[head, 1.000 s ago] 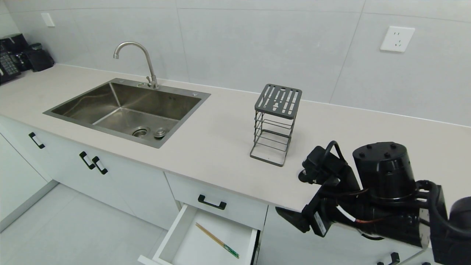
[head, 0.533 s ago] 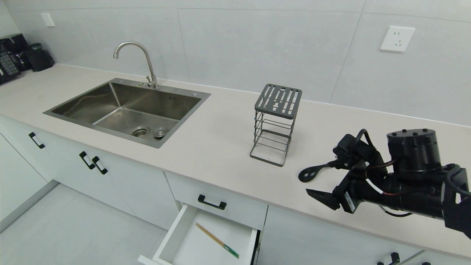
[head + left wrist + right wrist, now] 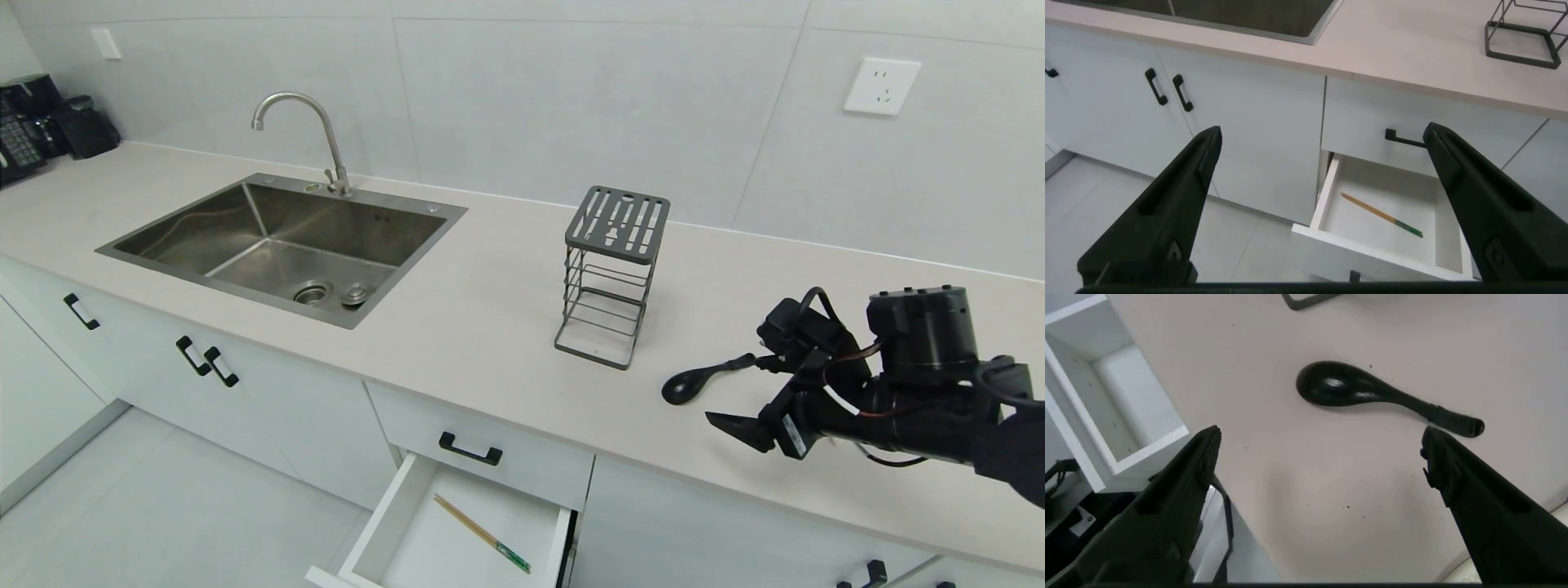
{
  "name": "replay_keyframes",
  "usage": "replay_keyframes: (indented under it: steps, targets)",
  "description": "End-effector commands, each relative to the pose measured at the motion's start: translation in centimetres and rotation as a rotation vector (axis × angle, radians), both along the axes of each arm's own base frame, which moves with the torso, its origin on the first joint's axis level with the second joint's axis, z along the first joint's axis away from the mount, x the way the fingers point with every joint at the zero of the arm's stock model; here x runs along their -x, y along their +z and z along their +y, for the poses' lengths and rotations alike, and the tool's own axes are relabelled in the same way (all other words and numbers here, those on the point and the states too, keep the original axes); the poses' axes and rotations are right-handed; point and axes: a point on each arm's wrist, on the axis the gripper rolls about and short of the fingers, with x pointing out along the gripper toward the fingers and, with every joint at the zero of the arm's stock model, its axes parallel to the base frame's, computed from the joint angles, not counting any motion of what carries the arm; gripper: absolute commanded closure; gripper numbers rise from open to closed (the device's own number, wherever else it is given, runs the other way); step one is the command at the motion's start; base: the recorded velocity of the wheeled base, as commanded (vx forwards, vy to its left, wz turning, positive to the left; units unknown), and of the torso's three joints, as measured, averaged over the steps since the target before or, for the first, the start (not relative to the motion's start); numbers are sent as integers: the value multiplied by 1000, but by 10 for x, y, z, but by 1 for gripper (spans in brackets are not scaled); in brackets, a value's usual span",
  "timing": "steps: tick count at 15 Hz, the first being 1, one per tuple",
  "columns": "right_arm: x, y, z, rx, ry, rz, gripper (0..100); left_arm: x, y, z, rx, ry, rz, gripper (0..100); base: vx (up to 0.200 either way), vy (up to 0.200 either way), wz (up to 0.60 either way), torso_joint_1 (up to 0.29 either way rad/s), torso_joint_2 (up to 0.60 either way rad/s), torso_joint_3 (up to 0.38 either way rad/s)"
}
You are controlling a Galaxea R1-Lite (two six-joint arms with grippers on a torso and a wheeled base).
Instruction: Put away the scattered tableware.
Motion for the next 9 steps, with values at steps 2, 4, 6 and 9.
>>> replay_keyframes:
  steps: [2, 4, 6, 9]
  targets:
    - [-30, -14, -9, 25, -30, 19, 0, 0, 0, 0, 1, 0, 1, 0, 0, 0, 0, 0, 0, 0]
    - [-42, -24, -14, 47, -35, 33, 0, 0, 0, 0, 1, 0, 1, 0, 0, 0, 0, 0, 0, 0]
    - [-51, -30, -16, 63, -37, 38, 0, 0, 0, 0, 1, 0, 1, 0, 0, 0, 0, 0, 0, 0]
    - [-68, -45, -16, 75, -39, 59, 0, 0, 0, 0, 1, 0, 1, 0, 0, 0, 0, 0, 0, 0]
